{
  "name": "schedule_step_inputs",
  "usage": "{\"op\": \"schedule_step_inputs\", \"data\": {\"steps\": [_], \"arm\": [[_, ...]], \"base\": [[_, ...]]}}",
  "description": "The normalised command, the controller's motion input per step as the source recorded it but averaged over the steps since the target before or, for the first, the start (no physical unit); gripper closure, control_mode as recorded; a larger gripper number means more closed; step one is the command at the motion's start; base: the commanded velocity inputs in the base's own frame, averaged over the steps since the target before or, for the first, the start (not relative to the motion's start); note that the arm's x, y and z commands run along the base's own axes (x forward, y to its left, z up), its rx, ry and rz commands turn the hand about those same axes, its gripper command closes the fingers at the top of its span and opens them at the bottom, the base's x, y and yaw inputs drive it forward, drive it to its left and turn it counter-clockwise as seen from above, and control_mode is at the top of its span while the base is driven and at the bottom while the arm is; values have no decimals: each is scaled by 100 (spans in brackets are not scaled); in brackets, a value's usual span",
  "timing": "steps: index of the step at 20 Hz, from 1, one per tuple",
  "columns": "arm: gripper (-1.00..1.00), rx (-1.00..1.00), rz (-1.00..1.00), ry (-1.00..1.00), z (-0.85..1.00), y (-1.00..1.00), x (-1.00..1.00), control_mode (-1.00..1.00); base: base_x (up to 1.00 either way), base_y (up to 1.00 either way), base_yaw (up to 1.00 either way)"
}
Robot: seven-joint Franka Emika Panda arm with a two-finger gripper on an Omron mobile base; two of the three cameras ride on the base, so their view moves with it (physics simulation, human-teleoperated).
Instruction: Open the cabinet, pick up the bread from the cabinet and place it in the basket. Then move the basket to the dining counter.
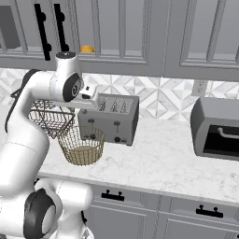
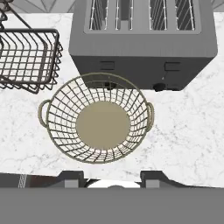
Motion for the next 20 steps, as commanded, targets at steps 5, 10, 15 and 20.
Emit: {"op": "schedule_step_inputs", "data": {"steps": [5, 10, 15, 20], "arm": [[-100, -1, 2, -7, 0, 0, -59, -100], [-100, -2, 2, -20, 43, 9, -71, -100], [-100, 0, 6, -24, 87, 15, -51, -100], [-100, 0, 3, -32, 73, 26, -13, -100]], "base": [[0, 0, 0], [0, 0, 0], [0, 0, 0], [0, 0, 0]]}}
